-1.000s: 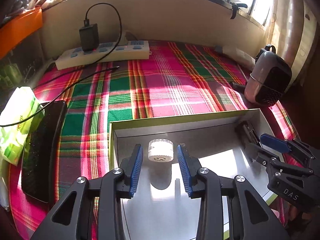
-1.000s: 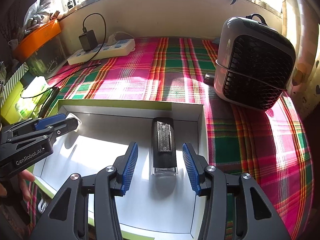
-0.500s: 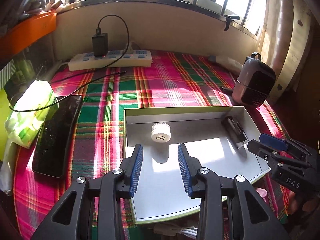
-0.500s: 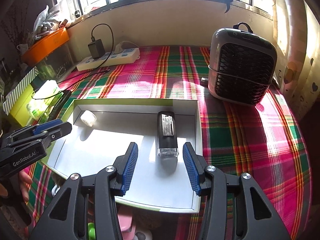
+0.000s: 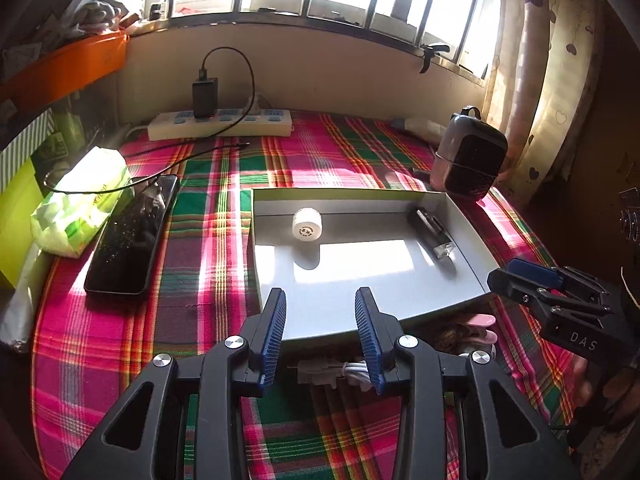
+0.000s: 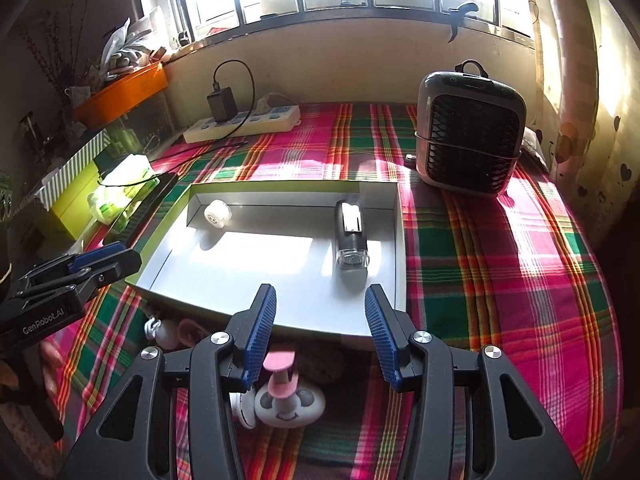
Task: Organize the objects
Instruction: 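Lower both items into the box and open both grippers, then withdraw, then grasp the white cartoon-face toy with the right gripper while the left gripper approaches the green suction toy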
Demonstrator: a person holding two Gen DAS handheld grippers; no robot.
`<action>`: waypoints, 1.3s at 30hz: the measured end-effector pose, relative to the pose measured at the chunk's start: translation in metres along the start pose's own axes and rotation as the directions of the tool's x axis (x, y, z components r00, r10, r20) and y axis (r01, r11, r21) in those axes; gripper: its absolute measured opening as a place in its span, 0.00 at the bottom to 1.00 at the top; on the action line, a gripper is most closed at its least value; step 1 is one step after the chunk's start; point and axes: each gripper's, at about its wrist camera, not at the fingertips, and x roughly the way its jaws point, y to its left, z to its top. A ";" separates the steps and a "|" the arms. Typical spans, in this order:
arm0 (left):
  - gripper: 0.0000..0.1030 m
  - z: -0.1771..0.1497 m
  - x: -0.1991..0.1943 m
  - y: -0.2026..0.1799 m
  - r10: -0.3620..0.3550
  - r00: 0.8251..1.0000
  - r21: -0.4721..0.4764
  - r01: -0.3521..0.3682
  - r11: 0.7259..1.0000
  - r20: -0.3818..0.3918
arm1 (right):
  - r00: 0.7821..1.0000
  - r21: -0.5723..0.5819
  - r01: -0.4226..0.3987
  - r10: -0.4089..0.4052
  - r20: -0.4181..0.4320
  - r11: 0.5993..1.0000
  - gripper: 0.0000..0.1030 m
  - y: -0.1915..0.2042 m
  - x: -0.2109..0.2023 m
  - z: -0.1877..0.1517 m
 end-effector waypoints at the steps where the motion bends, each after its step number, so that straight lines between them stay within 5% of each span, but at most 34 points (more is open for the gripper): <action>1: 0.33 -0.004 -0.002 0.000 -0.001 1.000 -0.001 0.001 1.000 -0.001 | 1.000 0.000 -0.004 0.004 0.000 1.000 0.46 0.000 -0.002 -0.003; 18: 0.33 -0.042 -0.018 -0.012 -0.093 0.996 -0.003 0.092 0.996 -0.010 | 0.999 -0.008 -0.036 0.036 -0.021 0.999 0.46 -0.002 -0.014 -0.049; 39: 0.33 -0.050 -0.011 -0.026 -0.127 0.990 0.017 0.128 0.992 -0.055 | 0.992 0.010 -0.087 0.087 -0.096 0.996 0.46 0.007 0.017 -0.056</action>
